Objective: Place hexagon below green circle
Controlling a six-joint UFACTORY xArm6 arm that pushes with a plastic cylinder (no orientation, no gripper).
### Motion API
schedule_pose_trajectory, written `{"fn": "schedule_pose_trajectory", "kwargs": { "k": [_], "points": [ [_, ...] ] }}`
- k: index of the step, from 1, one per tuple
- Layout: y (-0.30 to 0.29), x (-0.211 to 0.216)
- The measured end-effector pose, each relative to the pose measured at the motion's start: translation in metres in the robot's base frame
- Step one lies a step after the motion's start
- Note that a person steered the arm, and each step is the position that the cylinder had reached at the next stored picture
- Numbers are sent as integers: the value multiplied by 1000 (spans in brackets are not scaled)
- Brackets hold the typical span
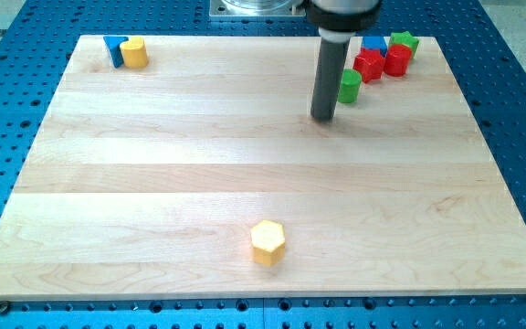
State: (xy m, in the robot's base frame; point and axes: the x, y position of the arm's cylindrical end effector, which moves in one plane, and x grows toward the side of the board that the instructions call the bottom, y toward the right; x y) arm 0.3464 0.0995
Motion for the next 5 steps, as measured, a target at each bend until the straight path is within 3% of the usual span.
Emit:
{"fn": "schedule_pose_trajectory", "kwargs": {
  "k": [1,2,3,4,5],
  "points": [
    [35,-26],
    [38,37],
    [41,180],
    [-53,269],
    [-80,253]
  ]
}}
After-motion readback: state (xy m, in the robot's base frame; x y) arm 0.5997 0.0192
